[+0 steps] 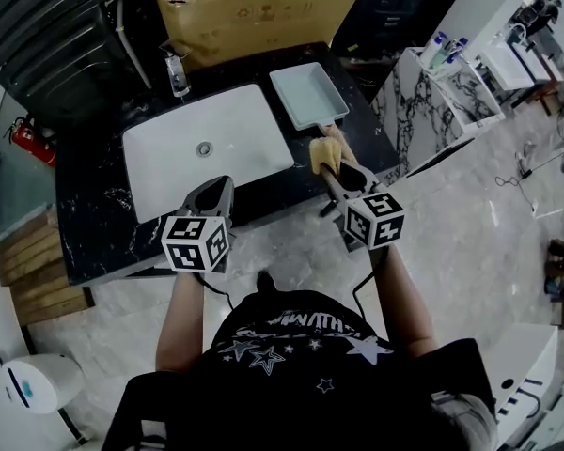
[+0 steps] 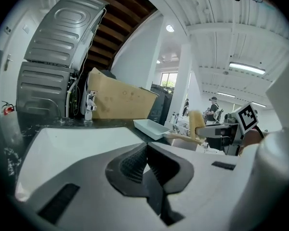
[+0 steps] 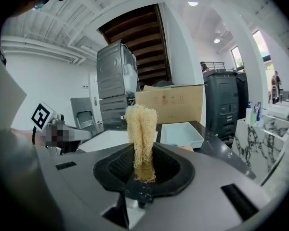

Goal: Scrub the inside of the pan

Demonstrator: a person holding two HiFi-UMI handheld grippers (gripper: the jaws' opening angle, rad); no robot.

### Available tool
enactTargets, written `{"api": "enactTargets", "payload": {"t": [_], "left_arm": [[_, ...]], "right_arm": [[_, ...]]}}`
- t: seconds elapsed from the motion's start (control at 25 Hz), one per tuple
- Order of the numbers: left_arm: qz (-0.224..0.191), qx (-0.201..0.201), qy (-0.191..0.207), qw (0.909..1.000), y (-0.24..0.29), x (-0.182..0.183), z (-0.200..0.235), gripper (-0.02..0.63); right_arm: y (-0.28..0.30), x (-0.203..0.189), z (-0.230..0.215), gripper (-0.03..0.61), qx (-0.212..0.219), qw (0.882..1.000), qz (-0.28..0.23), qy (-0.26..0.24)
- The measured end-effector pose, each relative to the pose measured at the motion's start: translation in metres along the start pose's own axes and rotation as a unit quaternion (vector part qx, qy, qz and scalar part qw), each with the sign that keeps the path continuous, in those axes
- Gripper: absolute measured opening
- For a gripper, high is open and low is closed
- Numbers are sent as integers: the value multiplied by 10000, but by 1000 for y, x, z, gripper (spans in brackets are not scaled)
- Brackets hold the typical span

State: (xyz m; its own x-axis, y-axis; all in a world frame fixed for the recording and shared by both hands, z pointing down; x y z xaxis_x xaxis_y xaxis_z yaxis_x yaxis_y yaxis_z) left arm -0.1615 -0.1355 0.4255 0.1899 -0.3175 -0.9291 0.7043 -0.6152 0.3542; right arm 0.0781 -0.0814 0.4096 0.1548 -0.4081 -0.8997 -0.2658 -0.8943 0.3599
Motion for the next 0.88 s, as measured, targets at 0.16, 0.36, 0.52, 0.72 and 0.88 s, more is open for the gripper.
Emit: {"api": "enactTargets", "payload": {"t": [0.16, 0.36, 0.52, 0.72, 0.88], "left_arm": [[-32, -173, 33, 9998, 16, 4, 11, 8], [-30, -284, 36, 9996, 24, 5, 17, 8], [-21, -196, 12, 9998, 26, 9, 22, 8], [11, -19, -45, 10000, 35, 10, 21, 8], [27, 227, -93, 9997, 48, 14, 18, 8]], "right_arm": [[13, 7, 1, 89, -44, 10000, 8, -25], [21, 11, -2, 89, -119, 9999, 24, -39], [26, 23, -9, 89, -75, 10000, -53, 16], [35, 39, -24, 89, 70, 9999, -132, -18], [46, 54, -47, 89, 260, 9995, -196, 18]]}}
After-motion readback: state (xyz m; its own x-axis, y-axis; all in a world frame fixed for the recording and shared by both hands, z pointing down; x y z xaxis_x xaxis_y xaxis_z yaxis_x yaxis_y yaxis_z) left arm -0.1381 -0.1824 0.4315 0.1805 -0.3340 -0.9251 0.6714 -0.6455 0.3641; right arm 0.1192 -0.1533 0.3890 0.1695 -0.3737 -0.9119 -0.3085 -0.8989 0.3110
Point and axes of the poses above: the fingertips, and each gripper's own axes: y forward along the fingers, z to its left, x out of its top, the point moved 5 cm from there along -y, backward along the fingers, and after that the axes turned 8 degrees about y, right-handed, at the moved point
